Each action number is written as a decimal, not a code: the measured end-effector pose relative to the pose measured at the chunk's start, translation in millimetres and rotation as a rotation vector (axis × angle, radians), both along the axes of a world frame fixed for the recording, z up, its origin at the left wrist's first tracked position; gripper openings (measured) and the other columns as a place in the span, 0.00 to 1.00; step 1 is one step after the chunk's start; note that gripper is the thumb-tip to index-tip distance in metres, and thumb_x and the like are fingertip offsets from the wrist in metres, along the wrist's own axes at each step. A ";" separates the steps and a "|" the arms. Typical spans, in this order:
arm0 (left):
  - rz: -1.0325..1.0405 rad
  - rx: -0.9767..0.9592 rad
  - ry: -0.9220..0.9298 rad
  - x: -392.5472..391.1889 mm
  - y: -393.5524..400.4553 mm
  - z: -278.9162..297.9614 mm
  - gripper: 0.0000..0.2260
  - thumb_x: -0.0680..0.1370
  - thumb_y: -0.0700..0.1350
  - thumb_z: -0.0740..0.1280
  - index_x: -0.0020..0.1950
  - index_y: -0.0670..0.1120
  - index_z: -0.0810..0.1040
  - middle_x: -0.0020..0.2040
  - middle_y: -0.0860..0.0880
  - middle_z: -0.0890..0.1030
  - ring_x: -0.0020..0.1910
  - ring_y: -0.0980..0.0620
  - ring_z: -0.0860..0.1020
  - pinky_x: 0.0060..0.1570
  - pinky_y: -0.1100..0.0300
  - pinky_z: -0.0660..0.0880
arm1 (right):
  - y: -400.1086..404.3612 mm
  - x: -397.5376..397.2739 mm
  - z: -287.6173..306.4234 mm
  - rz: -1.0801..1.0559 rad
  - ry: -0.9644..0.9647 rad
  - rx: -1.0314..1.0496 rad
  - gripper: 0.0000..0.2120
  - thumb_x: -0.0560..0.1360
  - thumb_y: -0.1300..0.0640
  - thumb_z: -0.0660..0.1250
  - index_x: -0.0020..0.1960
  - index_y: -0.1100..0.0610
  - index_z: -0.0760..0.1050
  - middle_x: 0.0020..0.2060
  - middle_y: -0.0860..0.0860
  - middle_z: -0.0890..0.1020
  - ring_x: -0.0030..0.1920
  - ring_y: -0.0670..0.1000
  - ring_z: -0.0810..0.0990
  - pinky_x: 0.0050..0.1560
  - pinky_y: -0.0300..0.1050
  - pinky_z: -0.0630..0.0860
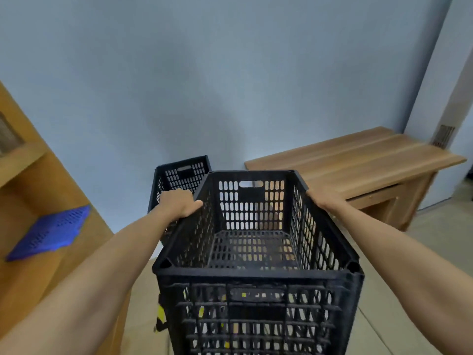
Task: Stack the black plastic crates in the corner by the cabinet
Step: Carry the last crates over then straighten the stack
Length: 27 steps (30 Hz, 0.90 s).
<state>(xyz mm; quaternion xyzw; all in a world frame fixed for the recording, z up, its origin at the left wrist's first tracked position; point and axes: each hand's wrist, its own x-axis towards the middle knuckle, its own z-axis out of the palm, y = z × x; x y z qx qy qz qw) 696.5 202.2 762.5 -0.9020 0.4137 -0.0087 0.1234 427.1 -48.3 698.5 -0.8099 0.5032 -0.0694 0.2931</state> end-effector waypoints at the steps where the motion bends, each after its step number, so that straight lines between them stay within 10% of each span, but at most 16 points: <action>1: -0.003 -0.019 0.005 14.1 -8.0 7.2 0.19 0.79 0.60 0.54 0.45 0.46 0.75 0.44 0.47 0.77 0.43 0.46 0.74 0.46 0.54 0.69 | -2.5 11.4 12.3 -0.023 -0.049 0.000 0.18 0.80 0.50 0.54 0.41 0.59 0.75 0.42 0.57 0.80 0.43 0.57 0.76 0.44 0.47 0.71; 9: -0.019 -0.111 0.034 113.7 -55.9 65.6 0.19 0.79 0.58 0.55 0.38 0.47 0.75 0.43 0.47 0.79 0.43 0.46 0.75 0.41 0.56 0.66 | -54.7 102.2 76.5 -0.038 -0.040 -0.121 0.16 0.79 0.51 0.57 0.42 0.61 0.76 0.38 0.55 0.80 0.40 0.56 0.79 0.39 0.46 0.76; 17: 0.036 -0.066 0.175 168.0 -99.8 91.0 0.19 0.80 0.59 0.57 0.51 0.45 0.77 0.58 0.42 0.80 0.51 0.43 0.76 0.52 0.51 0.70 | -109.8 151.0 127.0 0.050 0.087 -0.134 0.15 0.80 0.51 0.59 0.57 0.60 0.78 0.46 0.60 0.81 0.41 0.55 0.78 0.44 0.43 0.70; 22: 0.049 -0.053 0.210 178.9 -114.8 97.9 0.17 0.79 0.58 0.58 0.45 0.45 0.75 0.49 0.44 0.76 0.49 0.44 0.75 0.60 0.48 0.73 | -115.8 158.8 133.7 0.018 0.079 -0.130 0.17 0.79 0.53 0.61 0.33 0.56 0.72 0.48 0.62 0.77 0.46 0.56 0.74 0.48 0.44 0.67; 27: 0.034 -0.027 0.160 167.1 -109.6 97.1 0.17 0.79 0.58 0.57 0.45 0.46 0.74 0.49 0.44 0.76 0.50 0.43 0.75 0.61 0.47 0.72 | -106.4 146.3 125.5 0.019 0.026 -0.096 0.15 0.79 0.52 0.63 0.35 0.57 0.73 0.51 0.63 0.79 0.48 0.58 0.76 0.52 0.48 0.71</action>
